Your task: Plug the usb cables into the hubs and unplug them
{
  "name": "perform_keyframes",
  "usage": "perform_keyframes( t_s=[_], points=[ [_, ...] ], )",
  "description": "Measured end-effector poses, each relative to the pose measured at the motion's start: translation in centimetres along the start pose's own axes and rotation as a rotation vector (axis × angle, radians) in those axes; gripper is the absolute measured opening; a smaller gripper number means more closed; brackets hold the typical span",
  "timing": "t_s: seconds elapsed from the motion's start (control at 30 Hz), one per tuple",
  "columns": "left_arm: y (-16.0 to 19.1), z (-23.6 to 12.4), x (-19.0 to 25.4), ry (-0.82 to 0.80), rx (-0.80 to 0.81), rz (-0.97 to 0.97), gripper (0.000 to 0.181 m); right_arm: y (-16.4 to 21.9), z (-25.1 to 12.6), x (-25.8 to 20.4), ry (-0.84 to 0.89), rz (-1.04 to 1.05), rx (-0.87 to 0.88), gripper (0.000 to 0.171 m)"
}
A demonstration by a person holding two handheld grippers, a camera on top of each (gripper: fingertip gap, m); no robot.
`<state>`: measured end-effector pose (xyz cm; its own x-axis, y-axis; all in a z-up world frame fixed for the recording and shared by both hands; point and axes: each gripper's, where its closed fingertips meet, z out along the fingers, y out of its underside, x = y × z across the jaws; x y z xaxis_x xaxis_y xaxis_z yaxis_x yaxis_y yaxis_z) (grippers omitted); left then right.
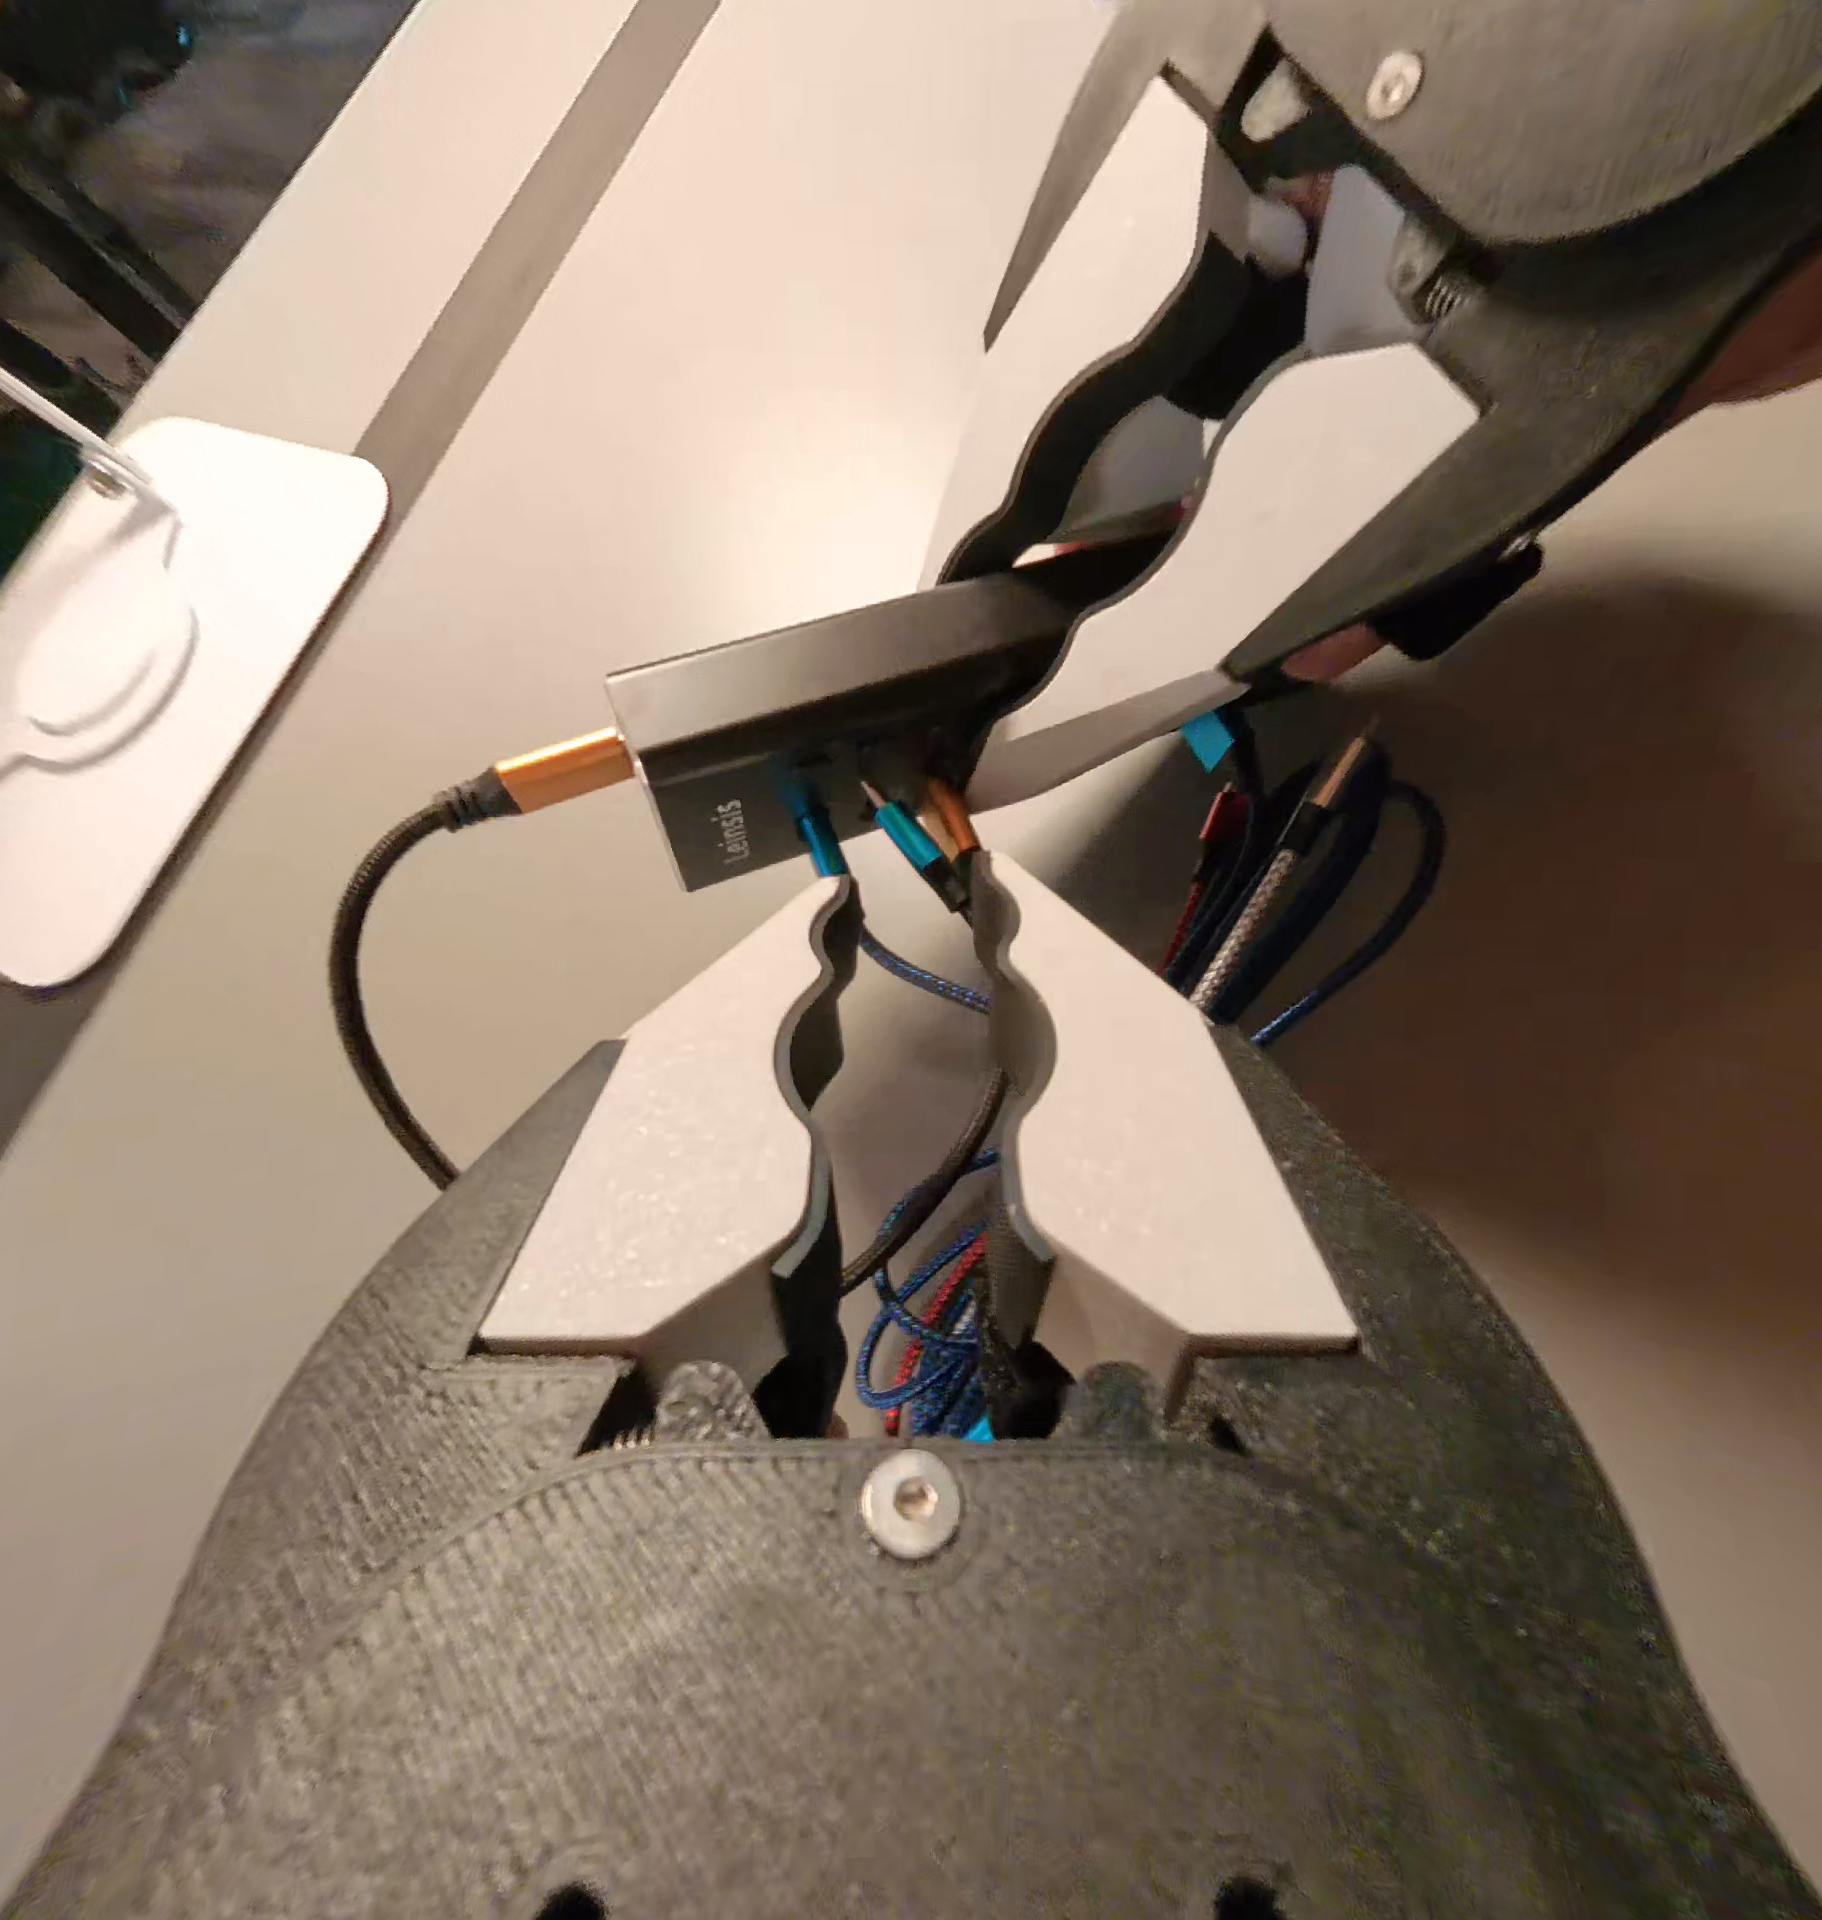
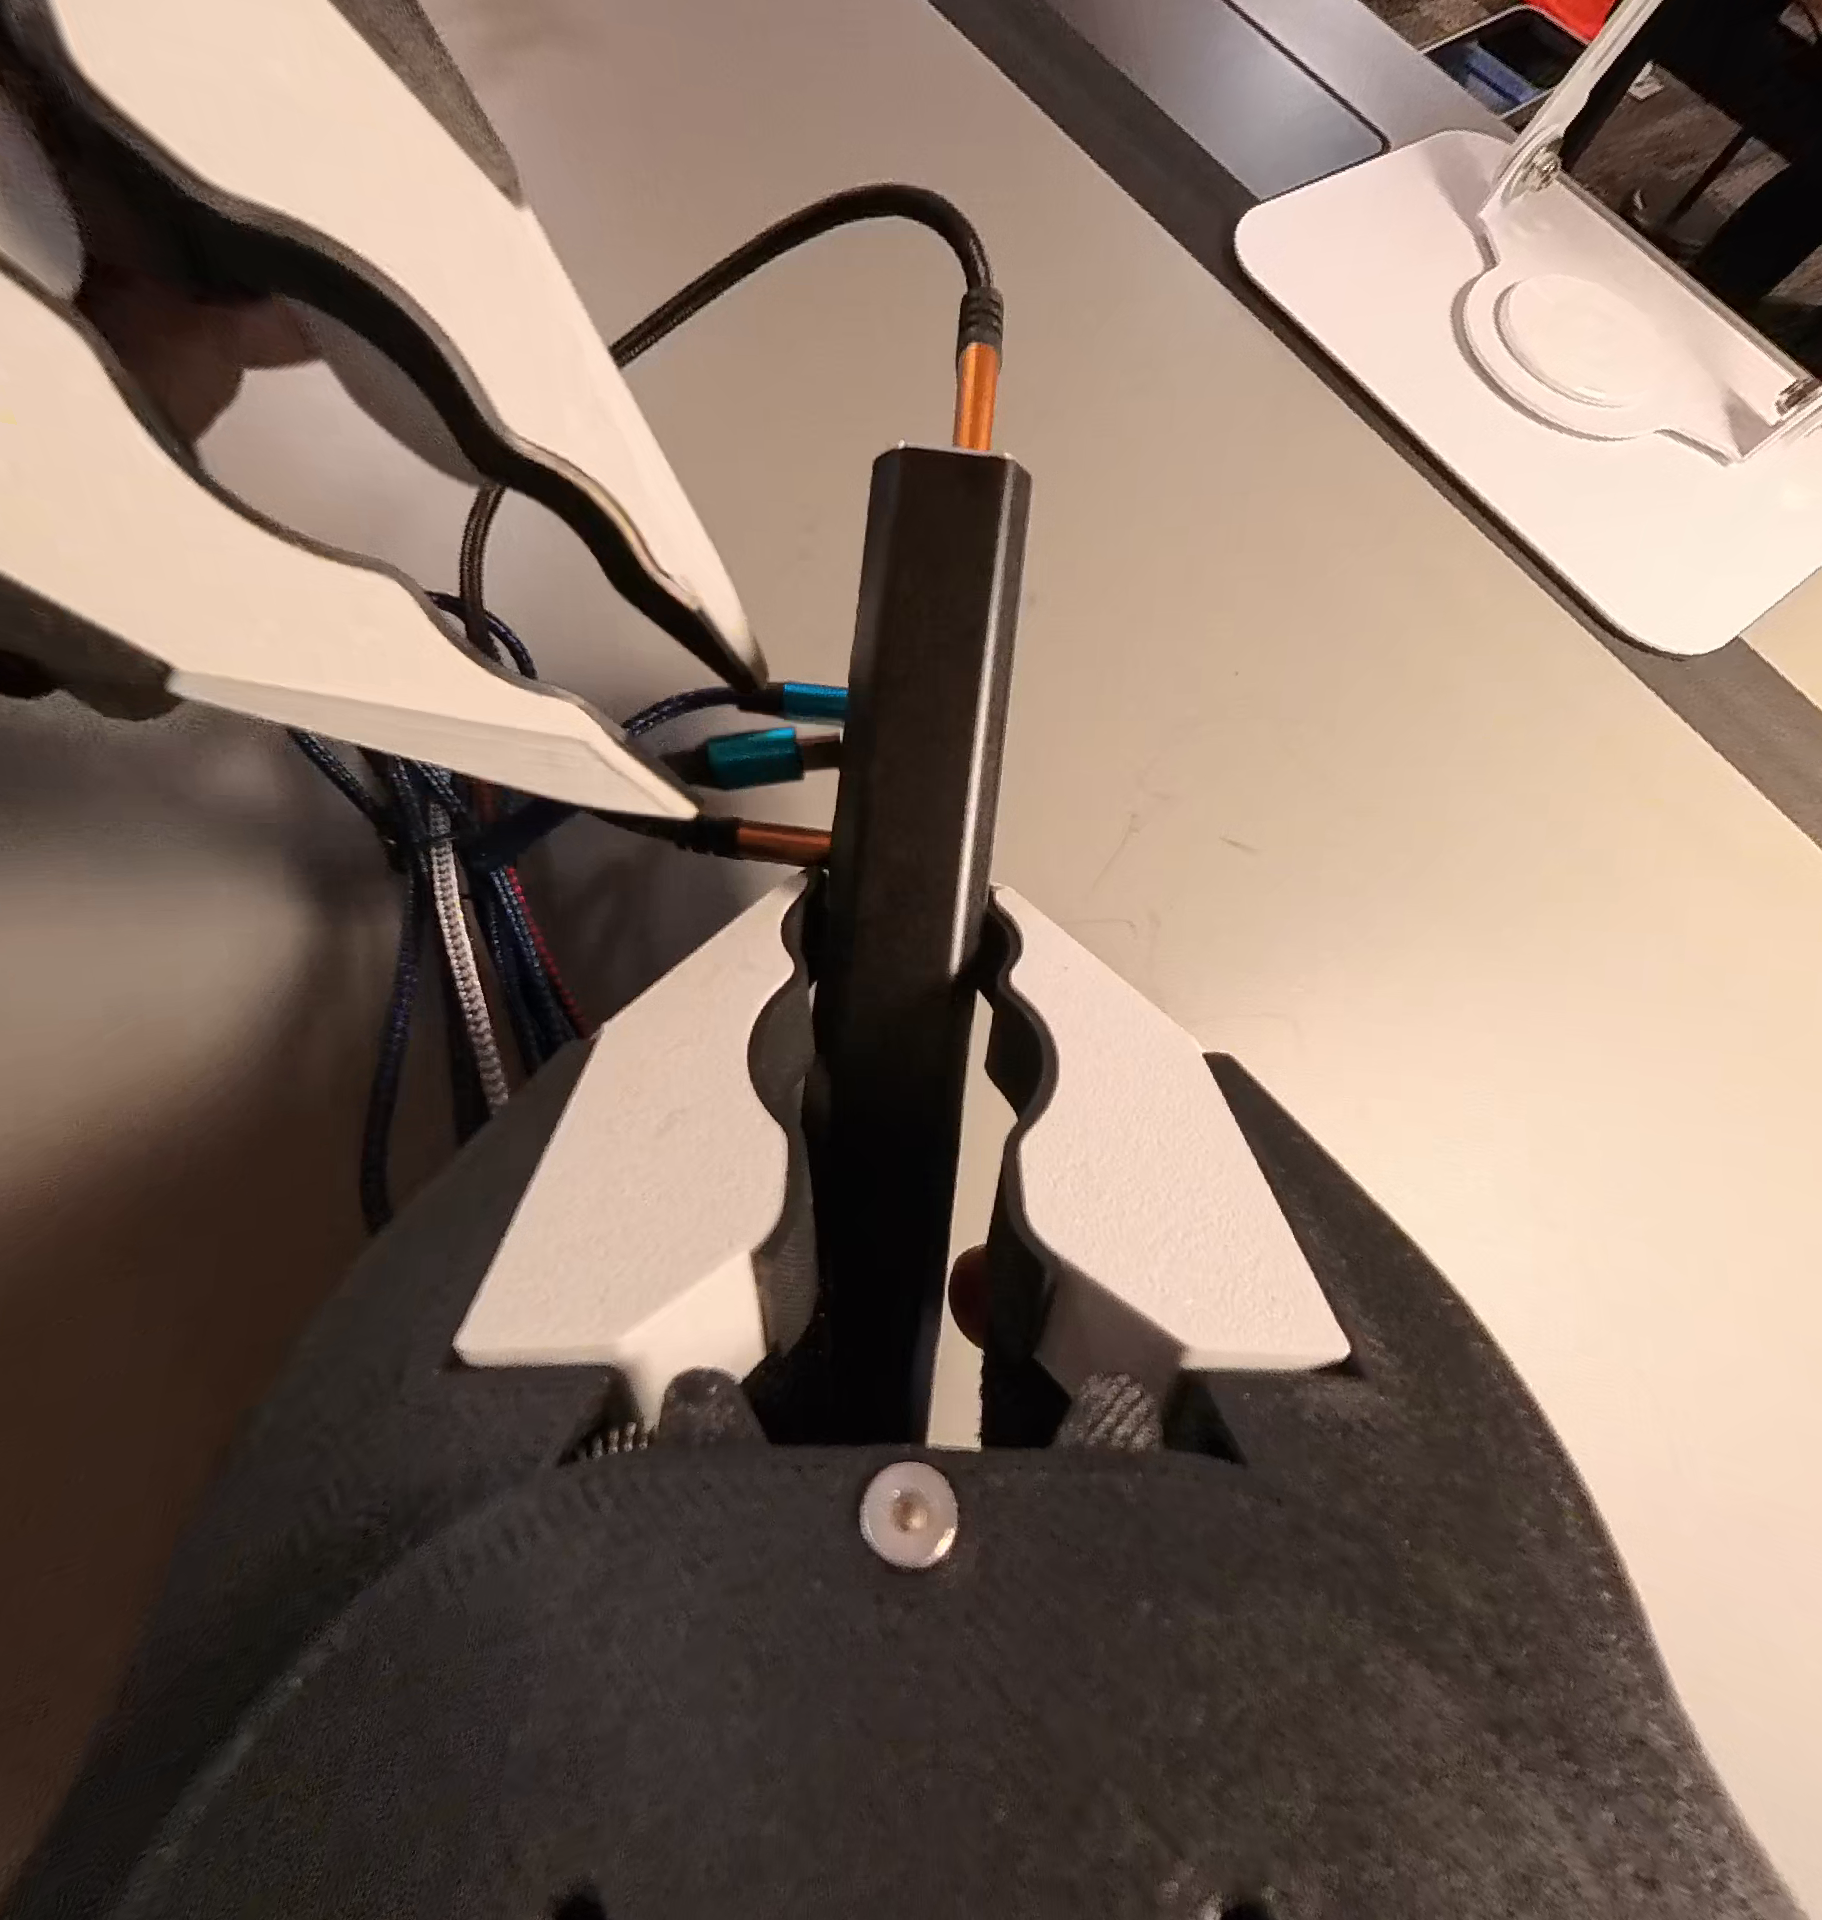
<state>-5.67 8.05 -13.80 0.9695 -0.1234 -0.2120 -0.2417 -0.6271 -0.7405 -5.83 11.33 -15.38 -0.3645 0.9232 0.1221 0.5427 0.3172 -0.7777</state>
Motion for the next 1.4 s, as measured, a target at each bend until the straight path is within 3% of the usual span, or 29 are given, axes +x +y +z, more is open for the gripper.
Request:
perform_keyframes(
  t_s=[0.17,0.5,0.83,1.13,1.4],
  points=[
    [-0.4,0.1,0.7,0.044,0.032,-0.086,0.022,0.0,0.0,0.1,0.001,0.006,0.002,0.028],
    [-0.1,0.7,0.7,-0.036,-0.007,-0.049,0.011,0.0,0.0,0.2,0.006,0.015,0.003,0.027],
    [1.4,0.4,-0.1,-0.220,-0.239,0.305,0.010,-0.1,0.1,-0.4,-0.003,0.000,0.000,0.028],
    [2.1,0.0,0.1,-0.137,-0.293,0.539,0.010,-0.1,0.2,-1.0,-0.017,-0.024,-0.008,0.028],
    [2.1,0.3,0.0,-0.196,-0.360,0.708,0.009,0.0,0.2,-1.0,-0.025,-0.007,-0.013,0.028]
  ],
)
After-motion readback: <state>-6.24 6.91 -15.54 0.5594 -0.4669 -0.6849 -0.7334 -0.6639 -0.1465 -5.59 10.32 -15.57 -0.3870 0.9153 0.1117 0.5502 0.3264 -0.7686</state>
